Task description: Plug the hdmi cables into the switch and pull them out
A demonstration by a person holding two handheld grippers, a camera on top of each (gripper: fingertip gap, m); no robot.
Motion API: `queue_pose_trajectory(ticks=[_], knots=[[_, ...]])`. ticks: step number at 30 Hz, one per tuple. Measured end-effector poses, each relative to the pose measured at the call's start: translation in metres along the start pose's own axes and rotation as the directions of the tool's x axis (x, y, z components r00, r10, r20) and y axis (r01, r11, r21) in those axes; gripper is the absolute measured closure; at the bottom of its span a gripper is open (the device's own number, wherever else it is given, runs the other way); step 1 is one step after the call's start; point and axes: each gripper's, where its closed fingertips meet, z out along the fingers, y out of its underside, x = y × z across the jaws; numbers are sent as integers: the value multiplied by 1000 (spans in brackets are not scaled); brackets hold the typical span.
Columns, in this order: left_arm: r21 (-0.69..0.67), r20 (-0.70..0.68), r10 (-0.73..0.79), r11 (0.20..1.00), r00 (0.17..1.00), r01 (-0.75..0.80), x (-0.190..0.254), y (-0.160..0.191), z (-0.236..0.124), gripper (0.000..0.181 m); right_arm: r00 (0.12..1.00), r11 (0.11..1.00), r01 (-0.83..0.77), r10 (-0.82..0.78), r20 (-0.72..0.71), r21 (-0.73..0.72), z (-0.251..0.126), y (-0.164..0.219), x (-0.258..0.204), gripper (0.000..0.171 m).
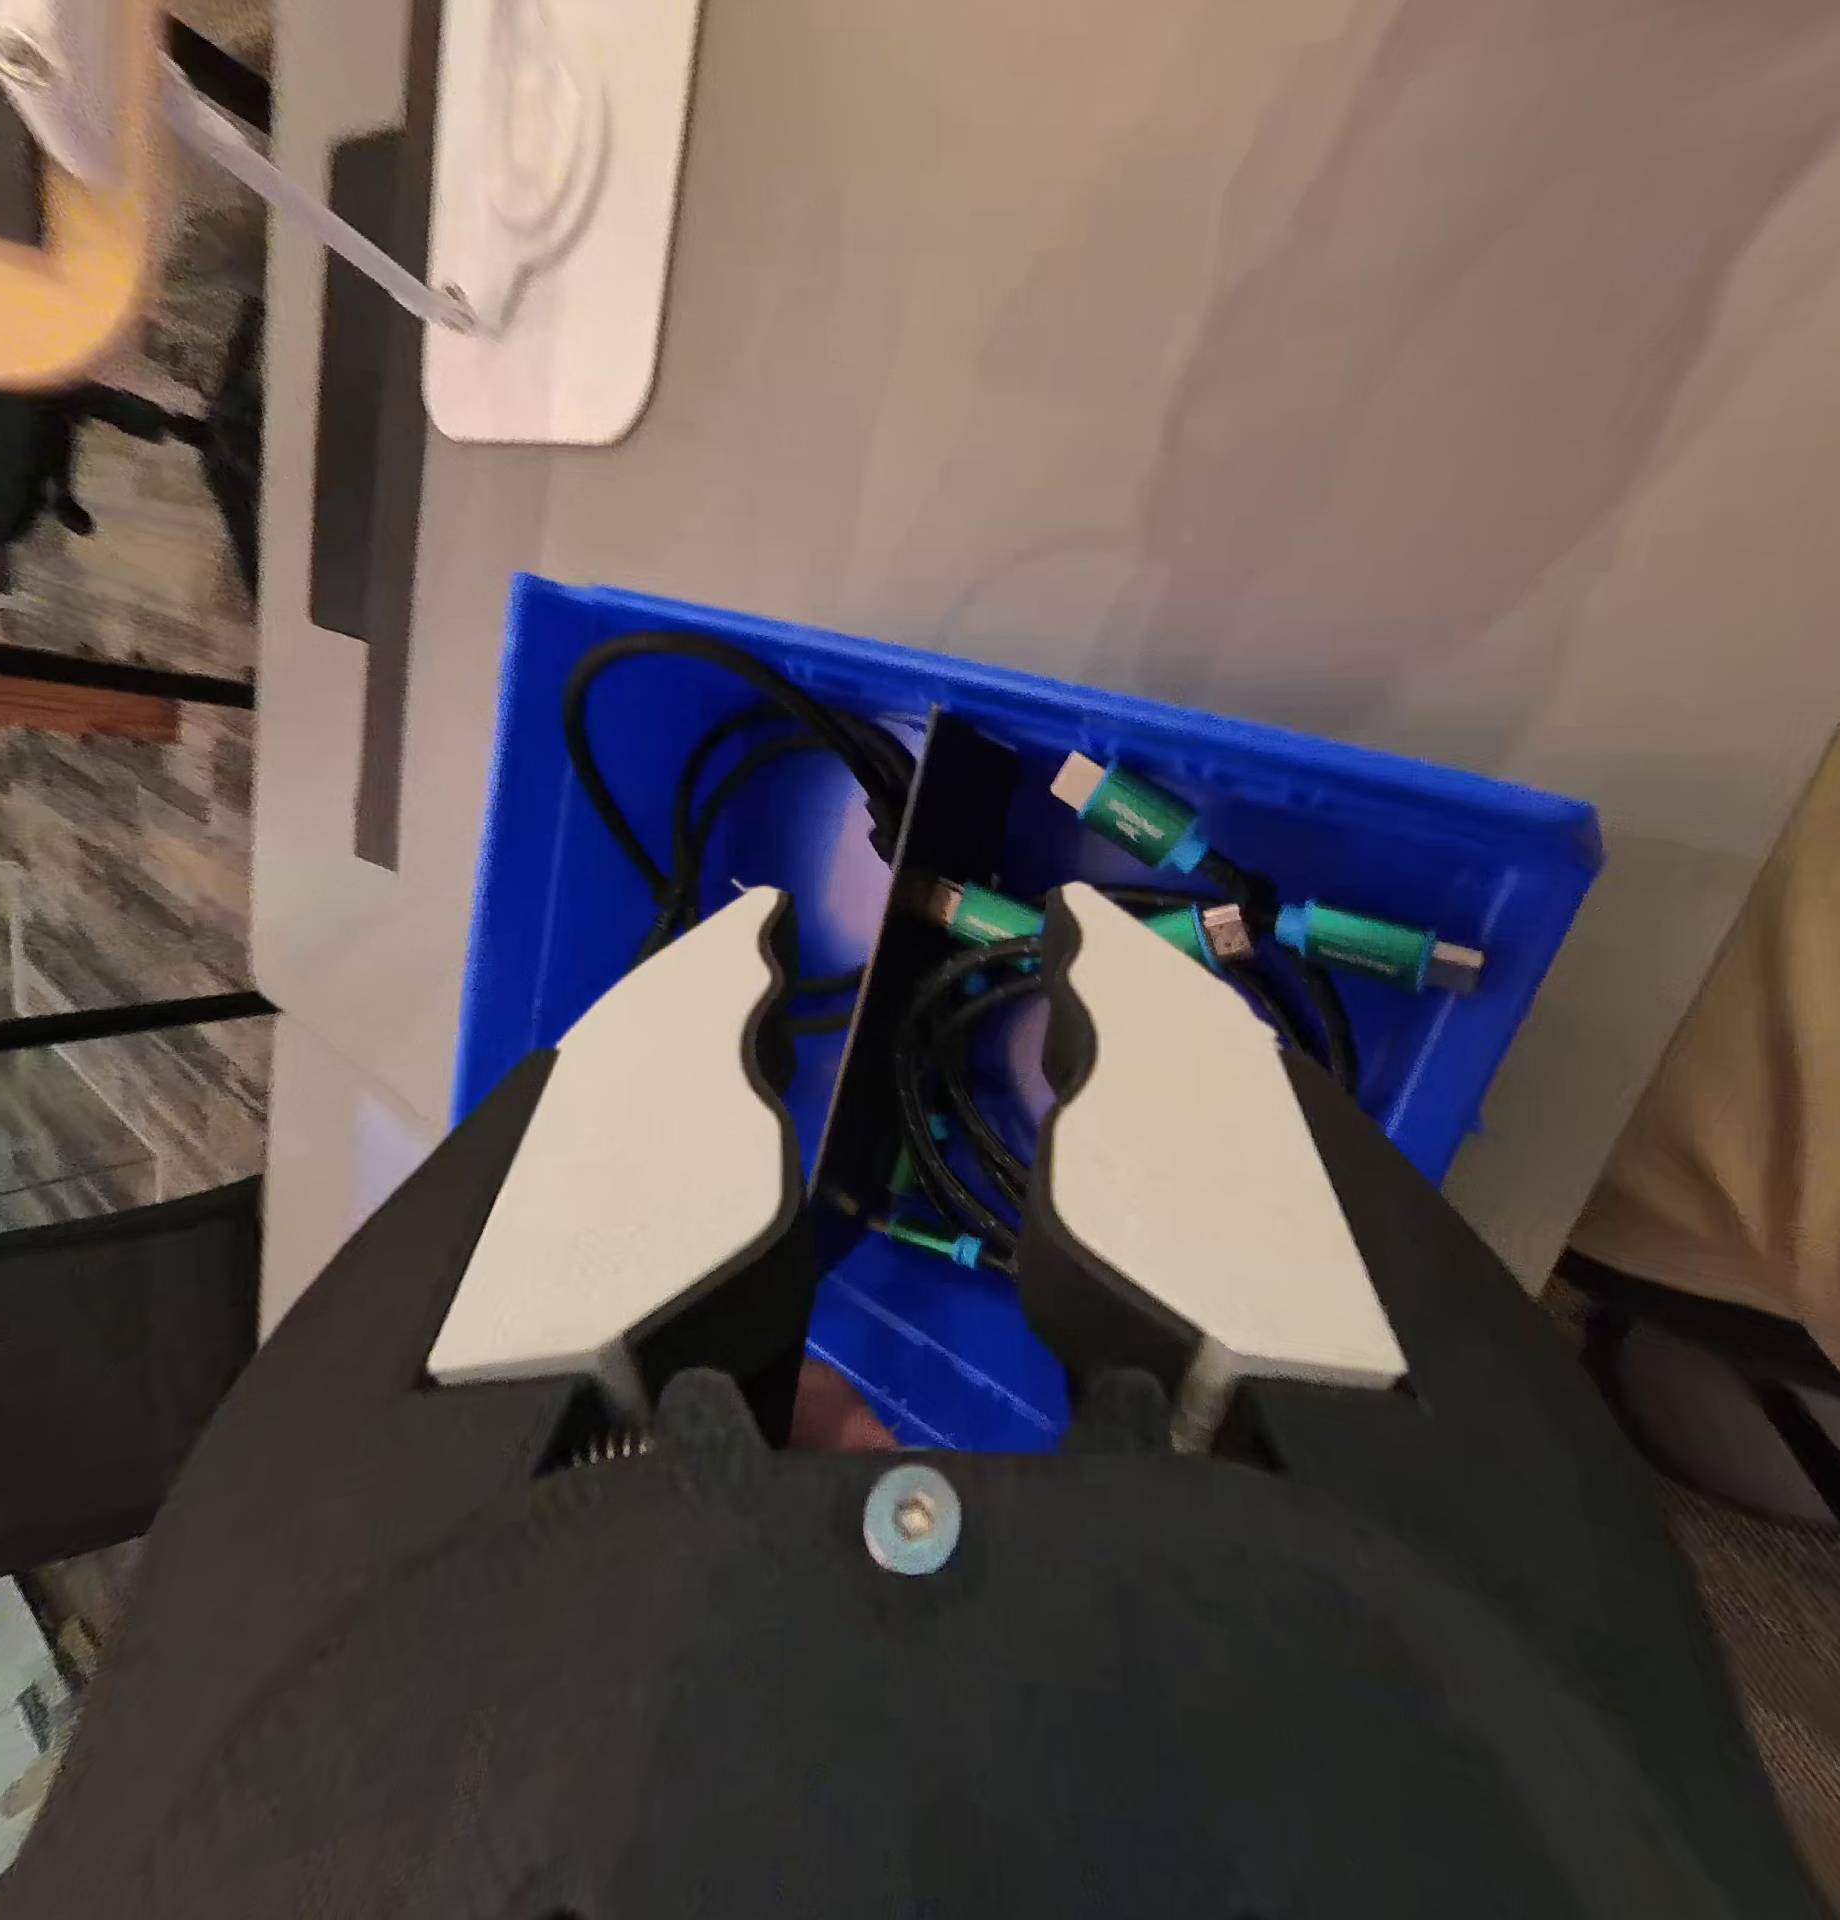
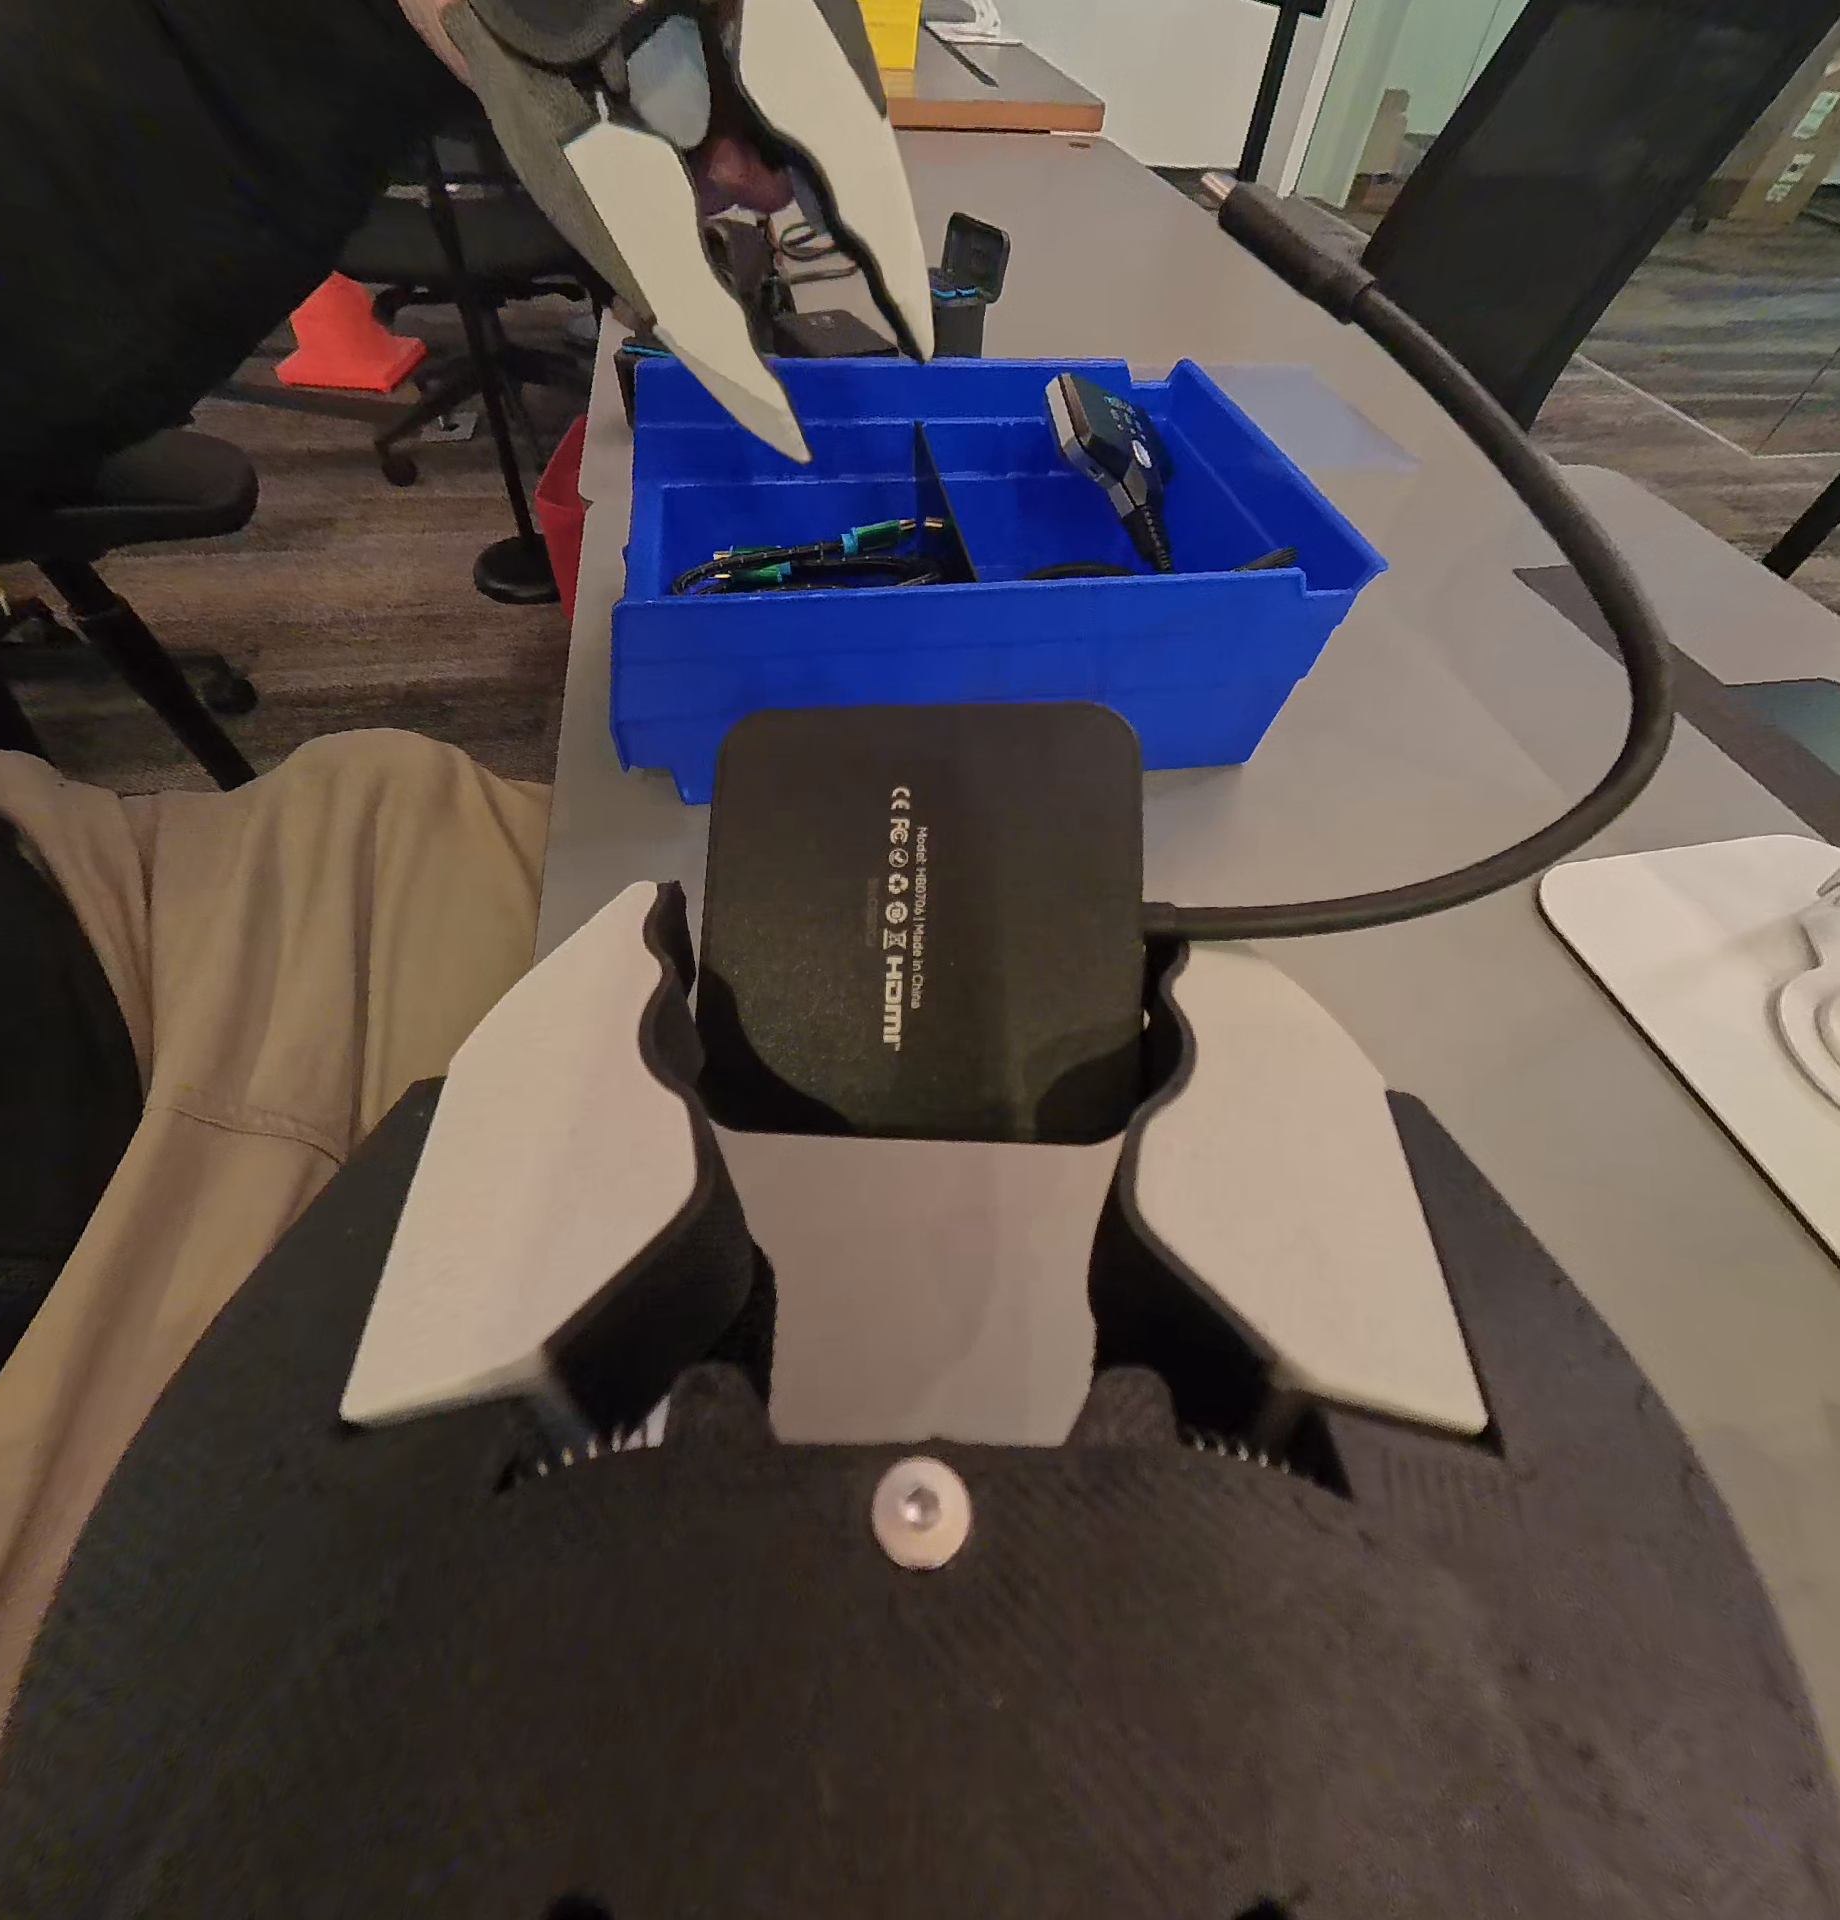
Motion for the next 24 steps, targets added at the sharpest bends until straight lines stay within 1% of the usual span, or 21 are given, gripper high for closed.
queue_pose_trajectory(ticks=[3, 5, 7, 8, 11, 13, 17, 19, 21, 23, 24], knots=[[-37, -57, -5, 999, 998, 3, 12, 9, 8, 136, 1000, 1000, -7, 7, 2, -4, 1, 1, 0, 89], [-81, -47, 17, 996, 999, -21, 16, 18, 14, 135, 1000, 1000, -12, 12, 3, -5, 1, 2, 1, 89], [-148, -48, 38, 988, 998, -45, 23, 36, 22, 135, 1000, 1000, -14, 14, 3, -2, 0, 2, 1, 89], [-159, -45, 38, 986, 998, -44, 27, 43, 26, 134, 1000, 1000, -16, 16, 4, -1, 0, 2, 1, 89], [-143, -32, 57, 988, 998, -61, 40, 51, 35, 136, 1000, 1000, -21, 21, 7, -1, 1, 3, 2, 89], [-118, -51, 20, 993, 999, -26, 48, 50, 36, 140, 1000, 1000, -18, 18, 5, -5, 1, 3, 2, 89], [-40, -78, -92, 995, 993, 89, 49, 40, 26, 139, 1000, 1000, -17, 17, 2, 1, 0, 2, 2, 89], [-35, -104, -124, 992, 987, 121, 51, 37, 22, 139, 1000, 1000, -22, 22, 2, 3, 0, 2, 3, 89], [-100, -158, -167, 983, 973, 152, 61, 41, 27, 137, 1000, 1000, -24, 24, 4, 1, 1, 3, 3, 89], [-192, -179, -186, 970, 966, 151, 71, 53, 39, 136, 1000, 1000, -22, 22, 5, 0, 1, 3, 3, 89], [-237, -167, -192, 960, 967, 150, 72, 60, 45, 139, 1000, 1000, -22, 22, 5, 0, 1, 3, 2, 89]])
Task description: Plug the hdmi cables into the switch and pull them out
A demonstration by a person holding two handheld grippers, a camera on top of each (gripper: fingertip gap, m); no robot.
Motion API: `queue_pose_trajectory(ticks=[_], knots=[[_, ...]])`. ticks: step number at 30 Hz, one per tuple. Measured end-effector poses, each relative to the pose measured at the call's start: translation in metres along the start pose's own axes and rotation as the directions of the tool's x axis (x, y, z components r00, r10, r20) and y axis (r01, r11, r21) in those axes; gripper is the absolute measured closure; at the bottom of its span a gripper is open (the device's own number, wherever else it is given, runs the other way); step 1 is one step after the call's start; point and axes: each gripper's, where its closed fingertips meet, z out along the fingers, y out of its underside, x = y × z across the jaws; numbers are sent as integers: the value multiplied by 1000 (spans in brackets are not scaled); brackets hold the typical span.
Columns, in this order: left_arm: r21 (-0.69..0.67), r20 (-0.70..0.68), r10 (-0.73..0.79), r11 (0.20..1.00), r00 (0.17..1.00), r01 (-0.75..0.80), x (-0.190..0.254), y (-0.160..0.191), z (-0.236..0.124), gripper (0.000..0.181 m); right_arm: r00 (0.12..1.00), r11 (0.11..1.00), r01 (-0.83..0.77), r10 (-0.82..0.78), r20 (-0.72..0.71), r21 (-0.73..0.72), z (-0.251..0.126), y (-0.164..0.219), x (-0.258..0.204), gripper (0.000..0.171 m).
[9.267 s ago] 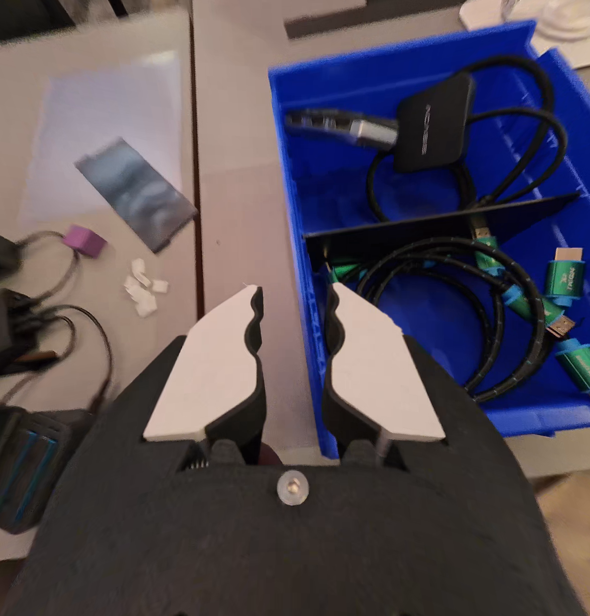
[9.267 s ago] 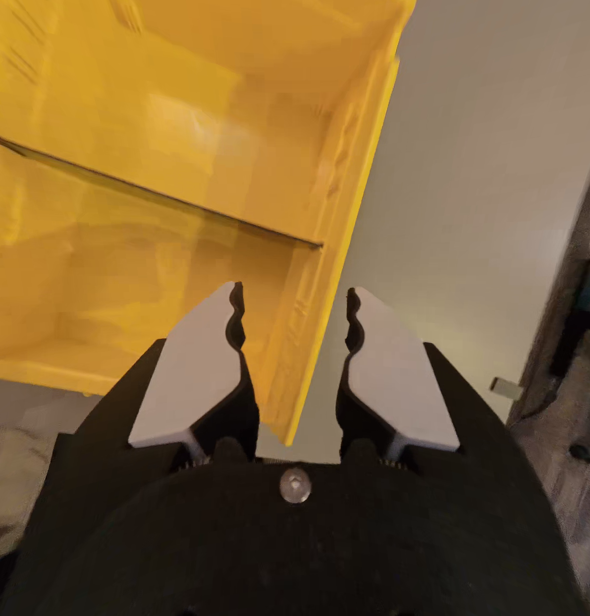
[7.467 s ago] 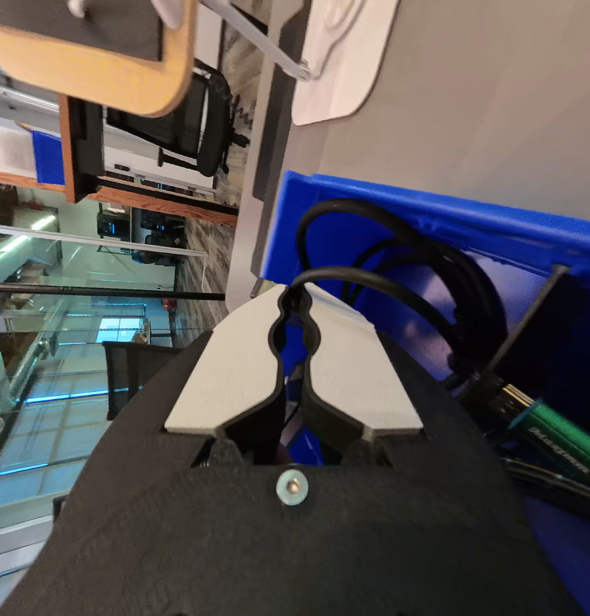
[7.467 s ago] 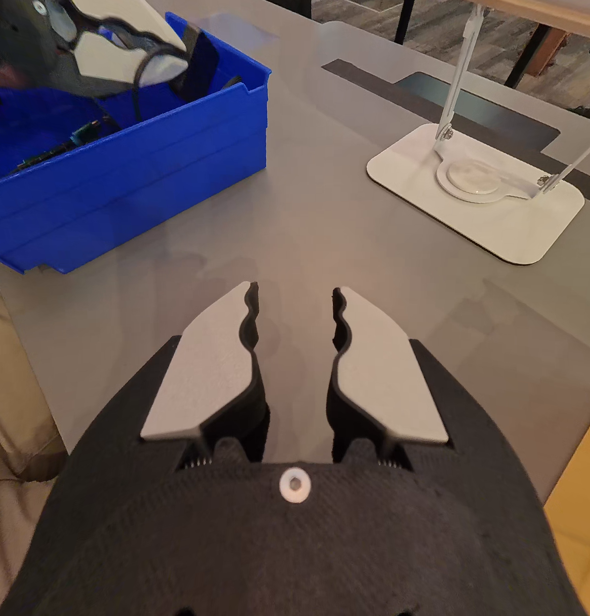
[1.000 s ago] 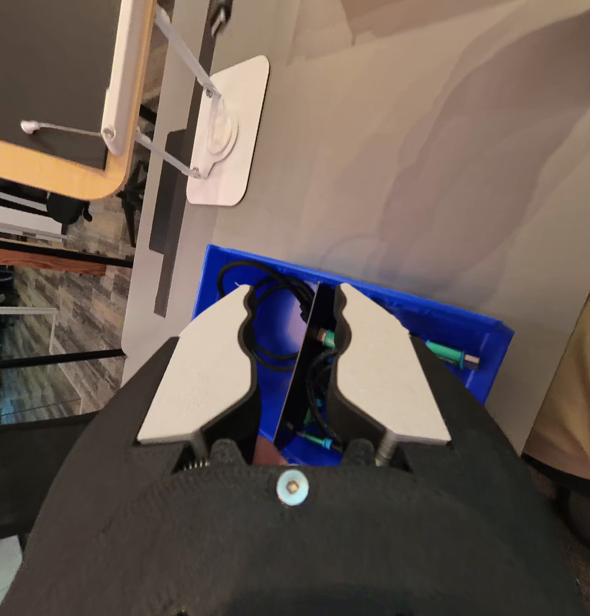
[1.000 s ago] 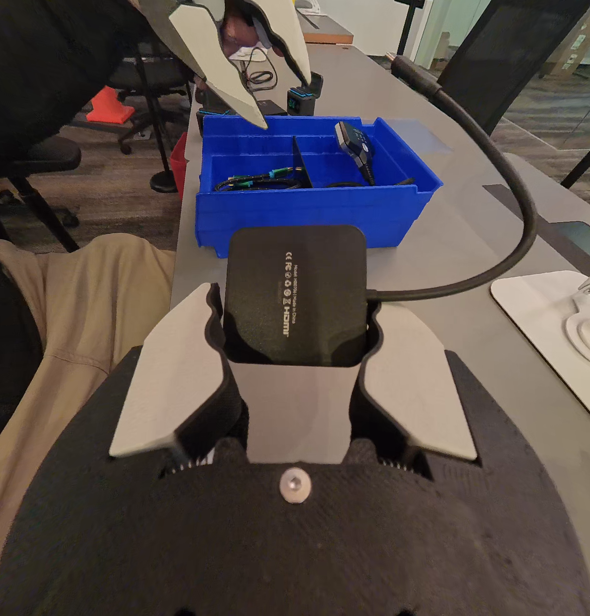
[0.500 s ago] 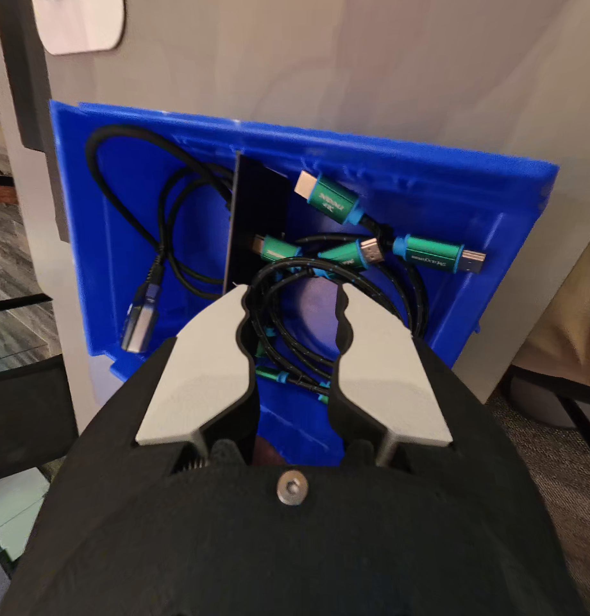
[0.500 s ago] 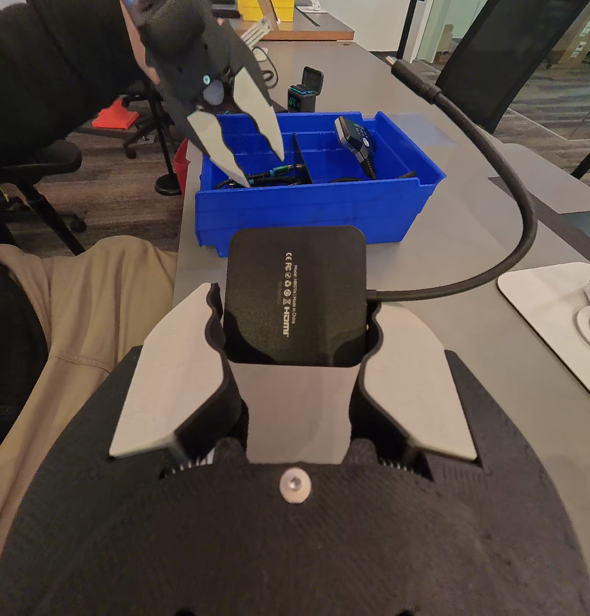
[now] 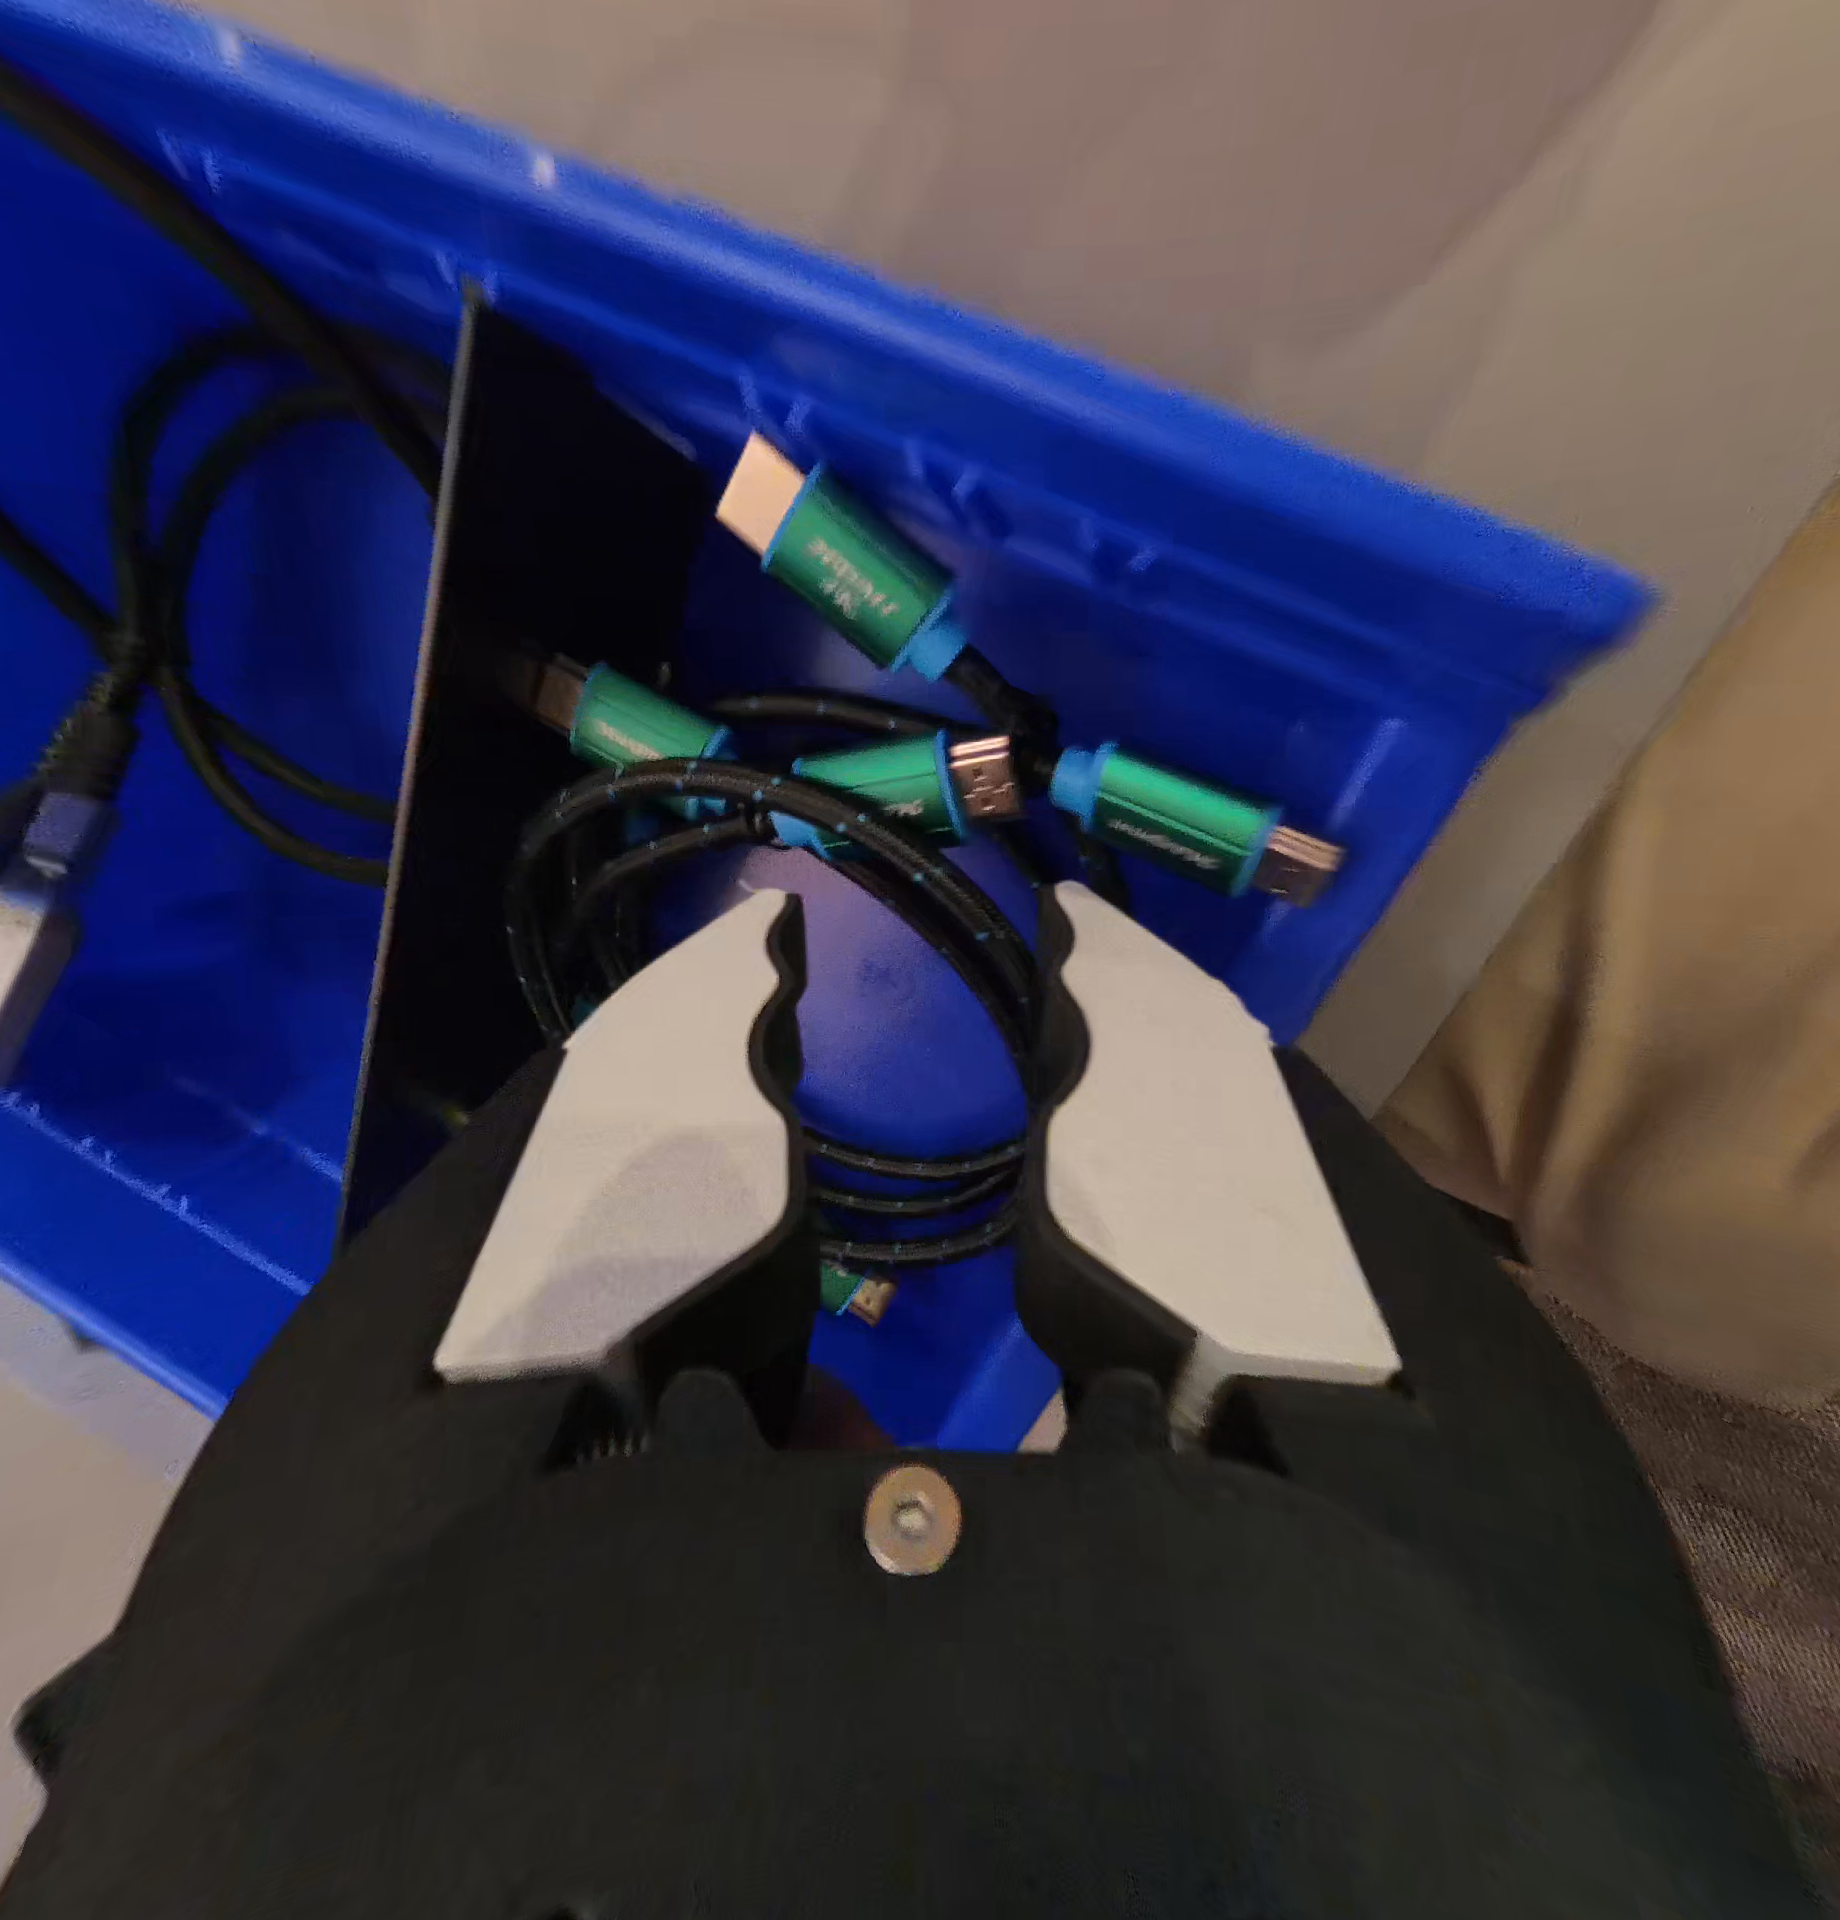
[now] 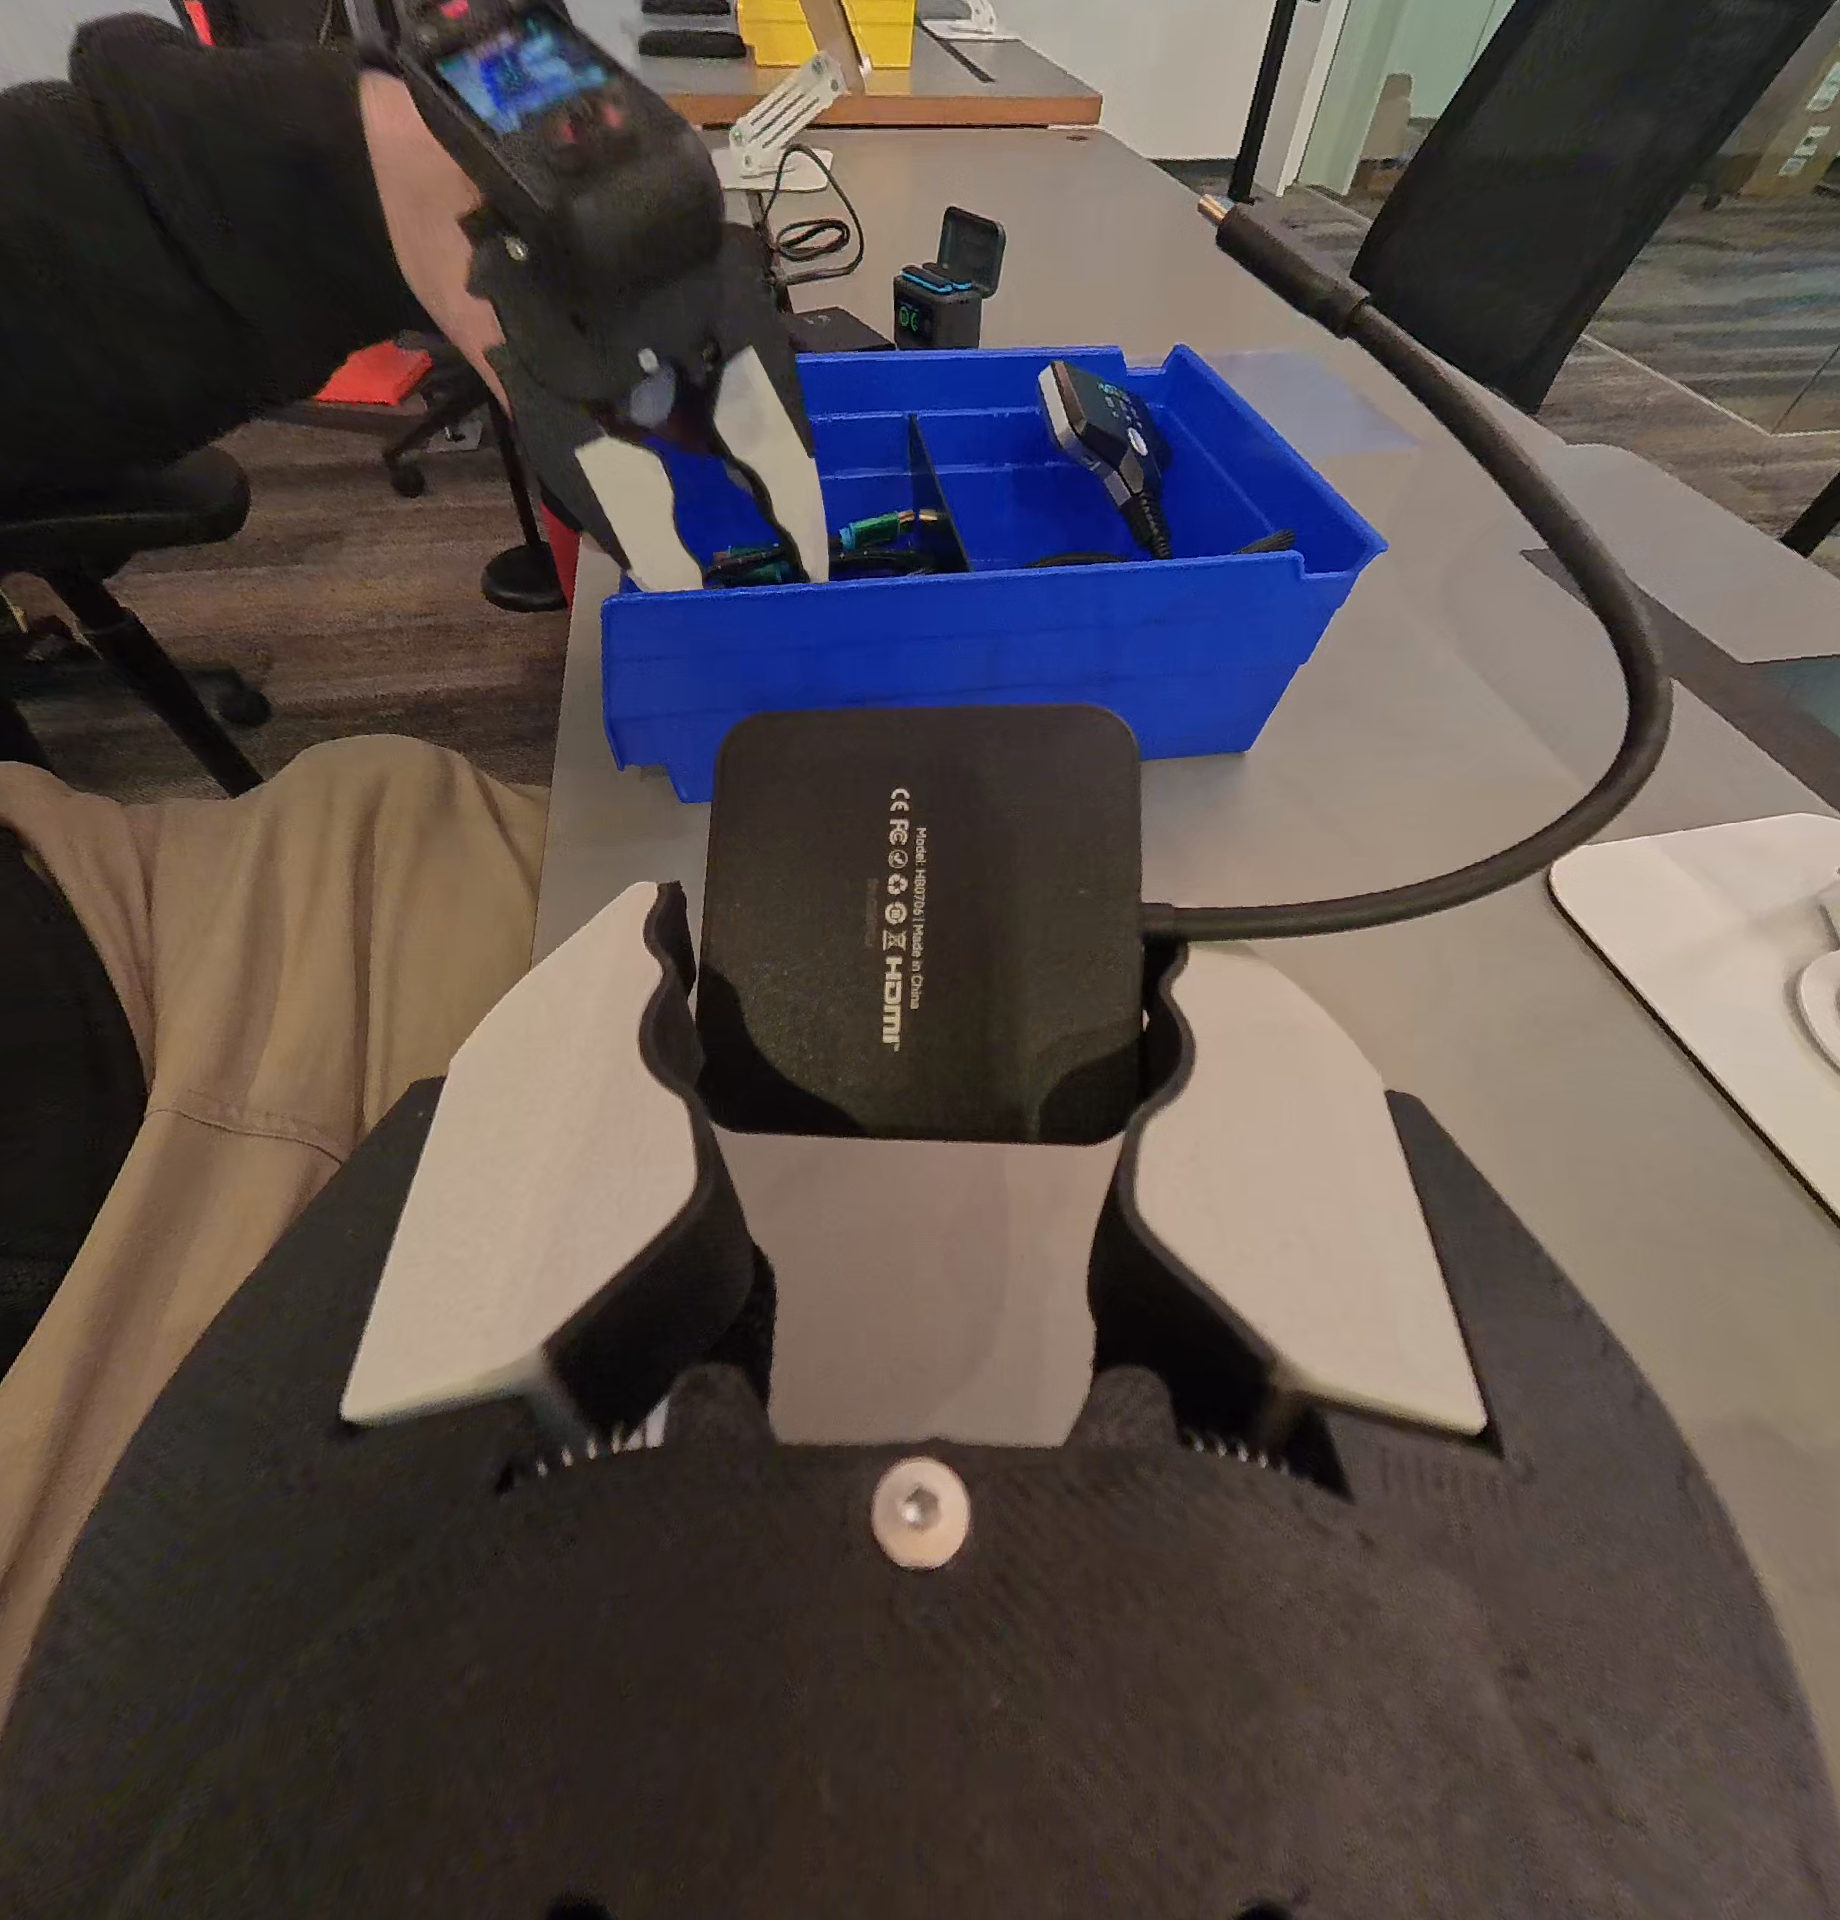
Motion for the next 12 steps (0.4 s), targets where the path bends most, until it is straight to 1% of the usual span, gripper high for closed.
queue_pose_trajectory(ticks=[1, 2, 4, 8, 12], knots=[[-23, -9, -9, 1000, 1000, 9, 1, 3, 6, 140, 1000, 1000, 0, 0, 0, 1, 0, 0, 0, 89], [-19, -55, -22, 1000, 998, 20, 7, 2, 8, 153, 1000, 1000, 1, -1, -1, 1, -1, 0, 0, 89], [2, -47, -23, 1000, 999, 23, 5, -2, 5, 163, 1000, 1000, 1, -1, -4, 3, -2, 0, 1, 89], [79, -55, -76, 994, 996, 80, -4, -7, -11, 166, 1000, 1000, -4, 4, -3, 7, -2, 0, 2, 89], [150, -19, -111, 982, 994, 112, -18, -7, -33, 169, 1000, 1000, -5, 5, -1, 10, -2, 0, 2, 89]])
